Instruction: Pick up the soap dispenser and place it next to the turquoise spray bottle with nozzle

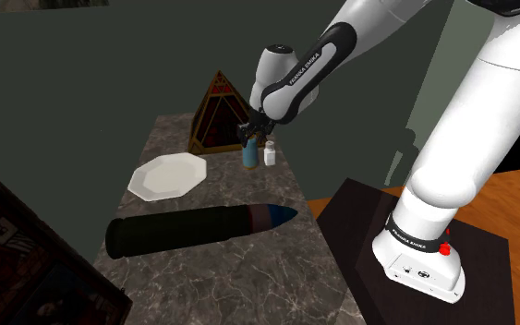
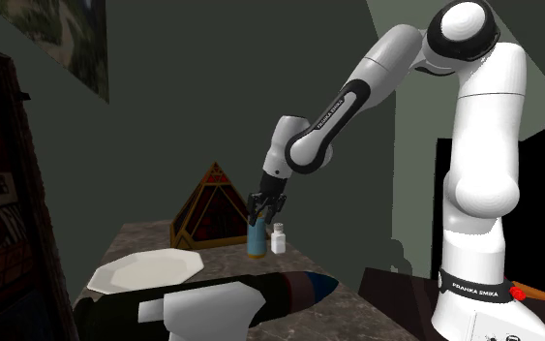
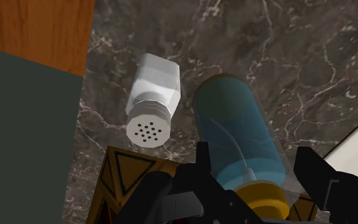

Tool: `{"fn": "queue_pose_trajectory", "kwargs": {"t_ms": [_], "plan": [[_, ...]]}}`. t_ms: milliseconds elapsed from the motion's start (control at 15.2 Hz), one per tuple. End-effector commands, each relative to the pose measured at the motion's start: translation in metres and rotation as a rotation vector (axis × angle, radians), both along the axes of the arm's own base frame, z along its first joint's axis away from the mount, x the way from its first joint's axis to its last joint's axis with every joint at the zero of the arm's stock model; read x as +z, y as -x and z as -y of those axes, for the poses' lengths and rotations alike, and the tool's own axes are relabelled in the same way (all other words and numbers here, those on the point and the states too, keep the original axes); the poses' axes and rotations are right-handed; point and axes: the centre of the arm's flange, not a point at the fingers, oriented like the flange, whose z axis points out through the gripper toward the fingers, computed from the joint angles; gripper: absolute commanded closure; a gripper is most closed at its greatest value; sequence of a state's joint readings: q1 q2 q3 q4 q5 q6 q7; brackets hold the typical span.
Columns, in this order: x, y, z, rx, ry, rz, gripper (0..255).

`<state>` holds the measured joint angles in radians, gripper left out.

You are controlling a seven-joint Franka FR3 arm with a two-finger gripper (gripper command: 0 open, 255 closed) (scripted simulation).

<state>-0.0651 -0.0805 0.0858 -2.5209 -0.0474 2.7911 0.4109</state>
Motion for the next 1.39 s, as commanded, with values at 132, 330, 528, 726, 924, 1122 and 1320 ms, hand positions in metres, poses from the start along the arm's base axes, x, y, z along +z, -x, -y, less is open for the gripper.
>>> {"fn": "queue_pose_trajectory", "kwargs": {"t_ms": [132,330,528,726,924,1122,1320], "plan": [[0.016,0.000,0.000,0.000,0.000,0.000,255],[0.031,0.000,0.000,0.000,0.000,0.000,255],[0.047,0.000,0.000,0.000,0.000,0.000,255],[0.063,0.000,0.000,0.000,0.000,0.000,255],[0.079,0.000,0.000,0.000,0.000,0.000,255],[0.095,0.000,0.000,0.000,0.000,0.000,255],[0.111,0.000,0.000,0.000,0.000,0.000,255]]}}
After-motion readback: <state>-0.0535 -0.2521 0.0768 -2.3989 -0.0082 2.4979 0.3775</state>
